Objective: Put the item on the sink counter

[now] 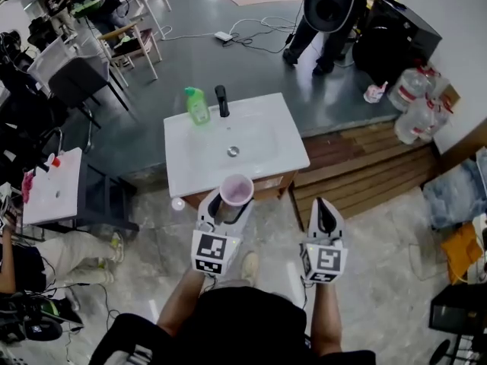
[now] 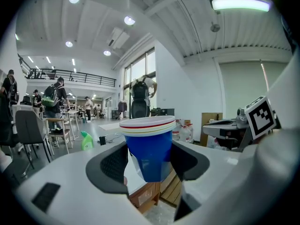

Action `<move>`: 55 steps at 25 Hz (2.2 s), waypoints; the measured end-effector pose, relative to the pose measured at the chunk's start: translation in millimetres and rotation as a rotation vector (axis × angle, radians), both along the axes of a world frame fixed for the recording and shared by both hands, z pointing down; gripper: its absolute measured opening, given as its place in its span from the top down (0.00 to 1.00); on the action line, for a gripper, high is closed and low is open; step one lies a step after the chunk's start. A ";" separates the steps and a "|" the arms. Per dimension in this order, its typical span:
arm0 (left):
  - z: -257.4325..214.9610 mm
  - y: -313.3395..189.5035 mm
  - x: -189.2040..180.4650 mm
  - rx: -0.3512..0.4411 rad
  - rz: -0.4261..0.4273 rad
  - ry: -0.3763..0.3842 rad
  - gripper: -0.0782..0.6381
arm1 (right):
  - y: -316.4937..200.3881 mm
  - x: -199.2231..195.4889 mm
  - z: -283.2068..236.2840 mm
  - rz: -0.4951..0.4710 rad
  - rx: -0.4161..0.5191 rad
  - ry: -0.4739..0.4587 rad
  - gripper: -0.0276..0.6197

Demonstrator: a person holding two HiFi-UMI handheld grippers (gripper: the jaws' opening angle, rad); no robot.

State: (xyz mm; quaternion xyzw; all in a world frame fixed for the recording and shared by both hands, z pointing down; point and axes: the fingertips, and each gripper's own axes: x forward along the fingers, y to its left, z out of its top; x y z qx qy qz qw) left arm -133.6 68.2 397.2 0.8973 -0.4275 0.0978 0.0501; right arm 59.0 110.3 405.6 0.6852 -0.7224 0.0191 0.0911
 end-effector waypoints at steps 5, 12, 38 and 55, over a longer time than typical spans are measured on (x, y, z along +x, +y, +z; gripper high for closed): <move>1.0 -25.6 -2.2 0.007 0.019 0.007 0.51 | -20.2 -3.7 3.0 0.027 -0.023 0.019 0.96; 2.1 -53.1 4.5 0.012 0.024 0.012 0.51 | -44.7 1.0 1.7 0.028 -0.008 0.020 0.96; 23.8 -179.4 72.8 -0.001 -0.013 -0.016 0.51 | -181.0 67.8 33.4 -0.026 -0.022 -0.017 0.96; 57.0 -278.0 131.8 -0.047 -0.029 -0.021 0.51 | -283.8 104.4 81.0 -0.107 -0.111 -0.068 0.96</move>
